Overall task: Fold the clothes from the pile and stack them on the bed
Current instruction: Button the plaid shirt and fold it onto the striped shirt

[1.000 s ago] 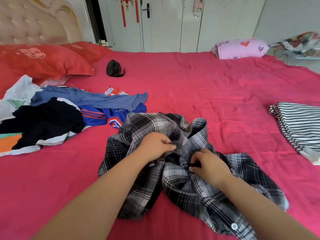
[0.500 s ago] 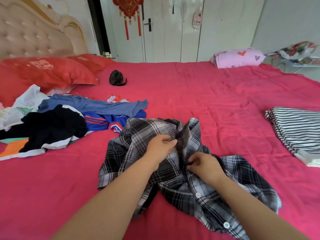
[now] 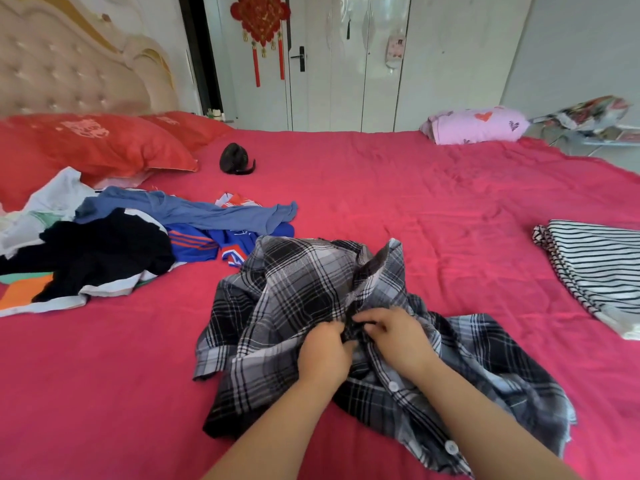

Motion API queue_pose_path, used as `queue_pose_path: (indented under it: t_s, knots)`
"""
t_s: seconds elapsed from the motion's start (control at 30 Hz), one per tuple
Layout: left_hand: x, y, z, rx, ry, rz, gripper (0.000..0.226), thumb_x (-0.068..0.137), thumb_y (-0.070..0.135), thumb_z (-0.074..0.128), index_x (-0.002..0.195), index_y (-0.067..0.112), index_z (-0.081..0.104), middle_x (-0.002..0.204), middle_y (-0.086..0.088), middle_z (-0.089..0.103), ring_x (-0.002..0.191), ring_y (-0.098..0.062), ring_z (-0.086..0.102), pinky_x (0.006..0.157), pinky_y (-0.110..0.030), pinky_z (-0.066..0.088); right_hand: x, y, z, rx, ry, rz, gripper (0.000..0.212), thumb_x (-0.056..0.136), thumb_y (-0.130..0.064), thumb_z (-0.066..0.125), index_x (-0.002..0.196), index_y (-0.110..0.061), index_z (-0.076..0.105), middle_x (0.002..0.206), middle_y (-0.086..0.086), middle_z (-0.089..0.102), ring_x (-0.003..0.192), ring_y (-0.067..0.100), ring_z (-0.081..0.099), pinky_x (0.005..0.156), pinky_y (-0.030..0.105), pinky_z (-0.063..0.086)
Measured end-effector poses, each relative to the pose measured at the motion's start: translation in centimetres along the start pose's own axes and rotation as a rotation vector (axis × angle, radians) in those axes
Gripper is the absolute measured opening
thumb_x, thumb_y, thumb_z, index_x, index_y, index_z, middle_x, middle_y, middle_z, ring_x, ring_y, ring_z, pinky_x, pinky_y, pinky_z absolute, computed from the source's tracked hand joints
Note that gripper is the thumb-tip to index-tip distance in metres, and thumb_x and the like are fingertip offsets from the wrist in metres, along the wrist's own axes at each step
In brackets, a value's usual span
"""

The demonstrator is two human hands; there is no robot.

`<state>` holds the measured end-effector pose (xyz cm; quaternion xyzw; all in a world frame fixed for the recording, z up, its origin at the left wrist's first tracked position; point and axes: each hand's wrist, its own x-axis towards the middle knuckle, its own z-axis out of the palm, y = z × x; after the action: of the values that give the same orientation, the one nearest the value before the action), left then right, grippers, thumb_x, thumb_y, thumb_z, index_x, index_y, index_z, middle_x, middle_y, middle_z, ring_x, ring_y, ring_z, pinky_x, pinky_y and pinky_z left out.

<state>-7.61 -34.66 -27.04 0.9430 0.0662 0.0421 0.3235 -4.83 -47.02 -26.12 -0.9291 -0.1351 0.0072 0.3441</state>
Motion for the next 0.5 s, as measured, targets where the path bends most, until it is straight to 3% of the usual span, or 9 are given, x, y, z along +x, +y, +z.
queue_pose_path:
  t_s: [0.07,0.13,0.2,0.3,0.43,0.5]
  knots:
    - [0.6,0.1,-0.1,-0.115,0.028,-0.038,0.025,0.089,0.024,0.057,0.065,0.018,0.054,0.066,0.0,0.055,0.066,-0.018,0.053,0.058,-0.029,0.032,0.2,-0.2,-0.2,0.054,0.049,0.017,0.022,0.086,-0.012,0.06,0.105,-0.021,0.069,0.085,0.0,0.062,0.077,0.01,0.057,0.065,0.005,0.035]
    - [1.0,0.3,-0.5,-0.275,0.031,-0.074,0.034,0.088,0.022,0.059,0.056,0.019,0.048,0.055,0.004,0.045,0.054,-0.01,0.043,0.052,-0.026,0.028,0.4,-0.3,-0.3,0.149,0.11,0.039,0.015,0.083,-0.011,0.065,0.091,-0.023,0.068,0.068,-0.007,0.058,0.063,0.005,0.053,0.058,0.005,0.037]
    - [1.3,0.4,-0.8,-0.464,0.039,-0.115,0.026,0.086,0.022,0.064,0.062,0.014,0.058,0.061,0.002,0.054,0.06,-0.011,0.049,0.059,-0.025,0.036,0.5,-0.3,-0.4,0.237,0.145,0.053,0.022,0.081,-0.01,0.067,0.078,-0.03,0.061,0.063,-0.007,0.058,0.06,0.007,0.055,0.058,0.009,0.039]
    - [1.2,1.1,-1.2,-0.689,0.064,-0.154,0.012,0.083,0.02,0.068,0.072,0.016,0.064,0.076,-0.001,0.066,0.075,-0.015,0.061,0.07,-0.028,0.048,0.8,-0.2,-0.3,0.374,0.171,0.086,0.028,0.079,-0.008,0.069,0.077,-0.034,0.059,0.063,-0.002,0.06,0.061,0.015,0.057,0.063,0.02,0.045]
    - [1.3,2.3,-1.7,-0.66,0.139,-0.062,0.01,0.085,0.02,0.065,0.079,0.028,0.063,0.084,0.003,0.068,0.084,-0.012,0.062,0.077,-0.028,0.049,1.1,0.0,-0.5,0.627,0.181,0.126,0.02,0.079,-0.003,0.068,0.082,-0.023,0.064,0.066,0.002,0.06,0.064,0.017,0.059,0.062,0.028,0.047]
    - [1.5,2.5,-1.6,-0.695,0.126,-0.058,0.007,0.087,0.022,0.063,0.082,0.027,0.065,0.085,0.001,0.069,0.085,-0.013,0.063,0.078,-0.029,0.05,1.1,0.2,-0.9,0.699,0.178,0.122,0.02,0.081,0.0,0.065,0.084,-0.02,0.065,0.068,0.002,0.062,0.063,0.01,0.061,0.064,0.022,0.05]
